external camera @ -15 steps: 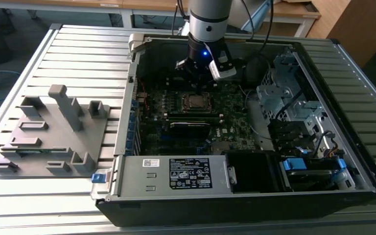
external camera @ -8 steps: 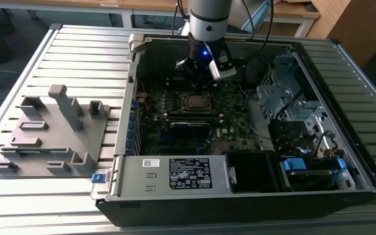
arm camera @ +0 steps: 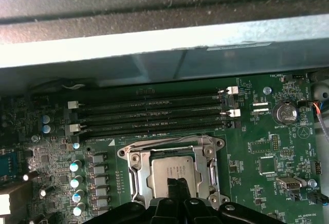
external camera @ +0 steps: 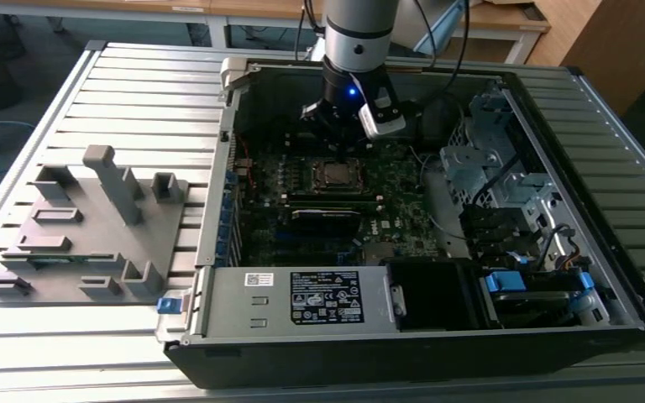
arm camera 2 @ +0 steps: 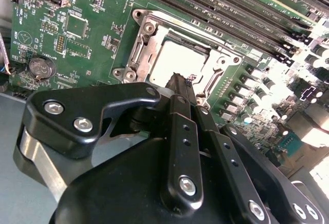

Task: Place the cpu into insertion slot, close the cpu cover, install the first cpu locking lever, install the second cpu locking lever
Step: 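Install the second cpu locking lever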

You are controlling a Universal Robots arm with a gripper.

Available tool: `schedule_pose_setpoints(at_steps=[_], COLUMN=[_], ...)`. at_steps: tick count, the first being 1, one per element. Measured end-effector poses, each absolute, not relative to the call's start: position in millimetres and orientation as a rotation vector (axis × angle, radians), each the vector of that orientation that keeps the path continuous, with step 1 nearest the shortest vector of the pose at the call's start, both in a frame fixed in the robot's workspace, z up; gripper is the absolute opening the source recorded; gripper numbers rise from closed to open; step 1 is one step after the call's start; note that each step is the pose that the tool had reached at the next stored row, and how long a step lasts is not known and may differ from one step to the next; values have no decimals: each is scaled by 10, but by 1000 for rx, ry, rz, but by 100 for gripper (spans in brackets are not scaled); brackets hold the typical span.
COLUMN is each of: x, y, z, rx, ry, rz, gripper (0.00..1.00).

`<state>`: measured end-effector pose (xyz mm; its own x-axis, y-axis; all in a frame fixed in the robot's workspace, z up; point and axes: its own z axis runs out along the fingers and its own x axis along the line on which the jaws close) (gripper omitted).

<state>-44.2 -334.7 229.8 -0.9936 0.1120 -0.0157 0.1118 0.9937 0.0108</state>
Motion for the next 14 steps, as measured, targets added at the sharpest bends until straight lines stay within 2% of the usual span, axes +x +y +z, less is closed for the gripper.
schedule_pose_setpoints(at_steps=[14], x=[-442], y=[-3369], z=[2299], rx=[175], ry=[3120], rz=[15], gripper=[10])
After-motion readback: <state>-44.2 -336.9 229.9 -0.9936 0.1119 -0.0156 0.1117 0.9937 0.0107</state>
